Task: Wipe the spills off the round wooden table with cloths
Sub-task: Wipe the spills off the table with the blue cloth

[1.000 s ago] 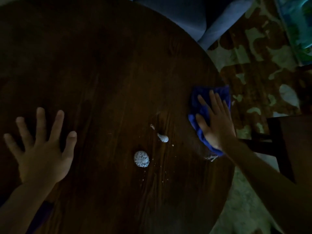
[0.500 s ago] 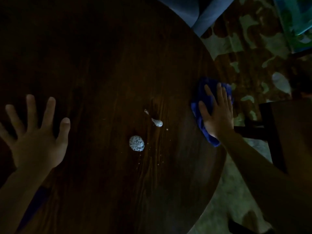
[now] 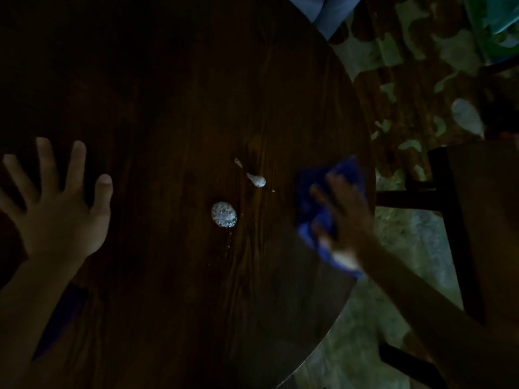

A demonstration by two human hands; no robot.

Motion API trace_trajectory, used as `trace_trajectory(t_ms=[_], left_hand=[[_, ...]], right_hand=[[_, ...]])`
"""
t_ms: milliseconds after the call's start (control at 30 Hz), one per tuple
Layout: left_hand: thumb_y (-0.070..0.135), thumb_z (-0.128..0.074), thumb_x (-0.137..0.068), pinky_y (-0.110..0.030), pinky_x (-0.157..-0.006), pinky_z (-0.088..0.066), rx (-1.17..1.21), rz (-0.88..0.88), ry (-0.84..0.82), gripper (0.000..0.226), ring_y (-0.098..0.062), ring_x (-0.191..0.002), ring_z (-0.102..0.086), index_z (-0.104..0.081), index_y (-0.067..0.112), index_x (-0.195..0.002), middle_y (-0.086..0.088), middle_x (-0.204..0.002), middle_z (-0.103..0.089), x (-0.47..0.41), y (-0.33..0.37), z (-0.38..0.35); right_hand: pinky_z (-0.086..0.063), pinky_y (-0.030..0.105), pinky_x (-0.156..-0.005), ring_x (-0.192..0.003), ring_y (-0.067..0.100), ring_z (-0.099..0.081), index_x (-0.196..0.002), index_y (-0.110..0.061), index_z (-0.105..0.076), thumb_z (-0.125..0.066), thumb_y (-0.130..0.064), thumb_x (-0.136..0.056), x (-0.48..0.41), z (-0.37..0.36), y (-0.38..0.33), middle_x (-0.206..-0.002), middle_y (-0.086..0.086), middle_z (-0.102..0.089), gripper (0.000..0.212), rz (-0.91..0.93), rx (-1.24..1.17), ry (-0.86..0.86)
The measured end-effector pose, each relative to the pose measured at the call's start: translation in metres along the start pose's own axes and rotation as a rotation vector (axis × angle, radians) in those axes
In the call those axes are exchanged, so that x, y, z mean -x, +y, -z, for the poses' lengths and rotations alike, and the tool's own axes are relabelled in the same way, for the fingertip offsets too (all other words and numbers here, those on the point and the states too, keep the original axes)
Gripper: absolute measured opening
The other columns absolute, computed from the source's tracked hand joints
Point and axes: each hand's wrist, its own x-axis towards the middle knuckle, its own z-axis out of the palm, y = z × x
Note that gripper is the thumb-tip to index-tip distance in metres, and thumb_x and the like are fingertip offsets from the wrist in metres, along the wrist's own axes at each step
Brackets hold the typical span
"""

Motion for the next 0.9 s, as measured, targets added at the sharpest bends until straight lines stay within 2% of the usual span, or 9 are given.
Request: trace_trajectory(t_ms=[67, 167, 300, 400, 467, 567, 633, 800, 900], left_hand=[[0.060, -0.021, -0.099, -0.074, -0.117, 0.000, 0.008, -0.017, 0.002, 0.067, -0.038, -0.154, 0.014, -0.005, 0.033, -0.159, -0.011, -0.170, 0.006, -0.001, -0.001, -0.001], [0.070, -0.018, -0.095, -0.077, -0.114, -0.008, -0.126, 0.023, -0.106, 0.070, -0.044, -0.153, 0.014, 0.000, 0.044, -0.158, -0.002, -0.169, 0.020, -0.007, -0.022, -0.008], [0.073, -0.014, -0.095, -0.073, -0.116, 0.003, -0.087, 0.063, -0.046, 0.068, -0.038, -0.153, 0.017, 0.006, 0.049, -0.156, 0.002, -0.170, 0.015, -0.003, -0.006, -0.002], [0.071, -0.012, -0.096, -0.069, -0.118, 0.007, -0.065, 0.066, 0.003, 0.068, -0.036, -0.154, 0.017, 0.006, 0.046, -0.157, 0.000, -0.170, 0.013, 0.005, 0.012, 0.009], [0.070, -0.011, -0.097, -0.068, -0.118, 0.008, -0.079, 0.070, -0.010, 0.068, -0.036, -0.154, 0.017, 0.006, 0.045, -0.157, 0.000, -0.170, 0.013, 0.004, 0.010, 0.008], [0.069, -0.012, -0.097, -0.068, -0.118, 0.008, -0.084, 0.069, -0.015, 0.067, -0.036, -0.154, 0.017, 0.005, 0.044, -0.158, -0.002, -0.170, 0.011, 0.003, 0.010, 0.007], [0.069, -0.012, -0.097, -0.069, -0.118, 0.007, -0.083, 0.060, -0.005, 0.068, -0.036, -0.154, 0.016, 0.005, 0.044, -0.158, -0.002, -0.170, 0.011, 0.003, 0.009, 0.007], [0.069, -0.010, -0.097, -0.069, -0.118, 0.007, -0.089, 0.077, -0.019, 0.067, -0.036, -0.154, 0.017, 0.006, 0.044, -0.158, -0.002, -0.170, 0.011, 0.005, 0.008, 0.009], [0.071, -0.008, -0.096, -0.068, -0.119, 0.007, -0.089, 0.077, -0.022, 0.068, -0.036, -0.154, 0.018, 0.008, 0.045, -0.157, -0.001, -0.170, 0.013, 0.003, 0.010, 0.009]], right_hand=[[-0.015, 0.054, -0.126, -0.158, 0.026, -0.007, -0.162, -0.032, -0.014, -0.025, -0.063, -0.101, -0.031, 0.009, 0.003, -0.171, 0.010, -0.010, 0.069, -0.543, -0.079, 0.083], [-0.008, 0.049, -0.128, -0.158, 0.023, 0.000, -0.163, -0.029, -0.013, -0.025, -0.062, -0.100, -0.017, -0.003, -0.062, -0.172, 0.005, -0.003, 0.072, -0.721, -0.134, 0.098], [-0.014, 0.052, -0.122, -0.159, 0.025, 0.003, -0.163, -0.033, -0.012, -0.036, -0.072, -0.095, 0.067, -0.029, -0.159, -0.172, 0.007, -0.001, 0.082, -0.092, -0.072, -0.161], [-0.016, 0.054, -0.121, -0.158, 0.030, -0.002, -0.163, -0.028, -0.015, -0.036, -0.078, -0.092, 0.069, -0.030, -0.137, -0.171, 0.010, -0.003, 0.089, 0.498, 0.059, -0.285], [-0.016, 0.061, -0.122, -0.157, 0.030, -0.007, -0.163, -0.034, -0.008, -0.044, -0.076, -0.088, 0.027, -0.020, -0.083, -0.171, 0.005, 0.000, 0.093, 0.372, 0.029, -0.234], [-0.015, 0.057, -0.125, -0.158, 0.027, -0.003, -0.162, -0.036, -0.007, -0.030, -0.075, -0.092, -0.058, 0.006, -0.022, -0.172, 0.003, 0.001, 0.084, -0.415, -0.072, -0.058], [-0.007, 0.052, -0.127, -0.158, 0.024, 0.006, -0.162, -0.031, -0.001, -0.017, -0.077, -0.093, -0.095, 0.013, -0.023, -0.172, 0.006, 0.006, 0.085, -0.617, -0.029, -0.021], [0.018, 0.041, -0.124, -0.156, 0.017, 0.021, -0.162, -0.036, 0.001, -0.027, -0.081, -0.094, -0.066, 0.005, -0.127, -0.167, -0.004, 0.020, 0.086, -0.173, -0.031, -0.205], [0.005, 0.047, -0.124, -0.157, 0.025, 0.007, -0.163, -0.032, -0.009, -0.028, -0.076, -0.097, -0.016, -0.023, -0.180, -0.171, 0.005, 0.007, 0.082, 0.152, 0.059, -0.243]])
